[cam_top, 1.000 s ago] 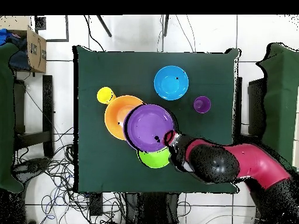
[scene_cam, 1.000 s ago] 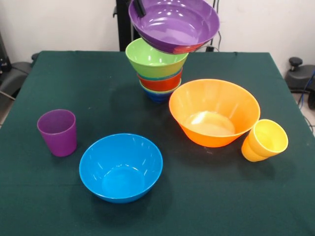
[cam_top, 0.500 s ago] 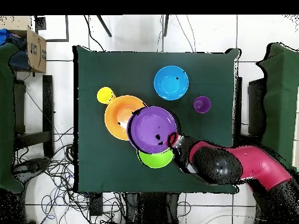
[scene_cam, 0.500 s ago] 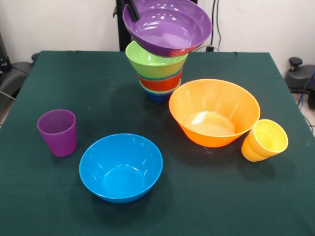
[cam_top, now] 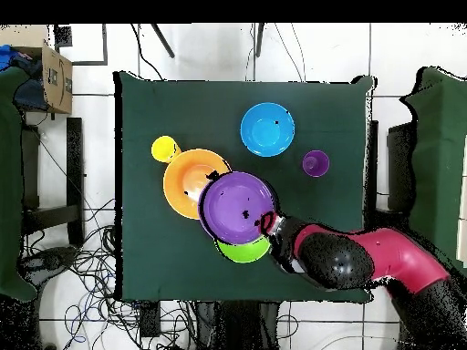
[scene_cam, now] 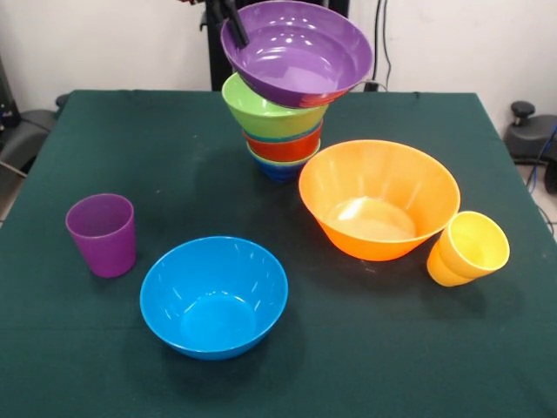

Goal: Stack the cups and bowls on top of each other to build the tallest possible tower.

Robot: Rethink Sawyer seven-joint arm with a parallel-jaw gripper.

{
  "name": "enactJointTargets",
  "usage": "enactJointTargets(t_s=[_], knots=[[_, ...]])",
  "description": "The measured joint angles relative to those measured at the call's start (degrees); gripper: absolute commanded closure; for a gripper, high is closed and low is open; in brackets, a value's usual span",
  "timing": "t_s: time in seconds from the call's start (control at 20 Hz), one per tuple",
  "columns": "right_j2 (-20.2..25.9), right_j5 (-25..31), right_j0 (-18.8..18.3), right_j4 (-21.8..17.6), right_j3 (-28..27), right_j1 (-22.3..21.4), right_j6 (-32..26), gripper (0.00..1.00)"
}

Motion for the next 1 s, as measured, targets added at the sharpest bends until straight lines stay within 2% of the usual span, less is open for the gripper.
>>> enactJointTargets(t_s=[0.55,1.0], knots=[[0.0,0.0,-0.4,-4.5,0.0,3.8,0.0,1.00],[0.5,0.0,-2.6,-4.8,0.0,6.2,0.0,1.00]])
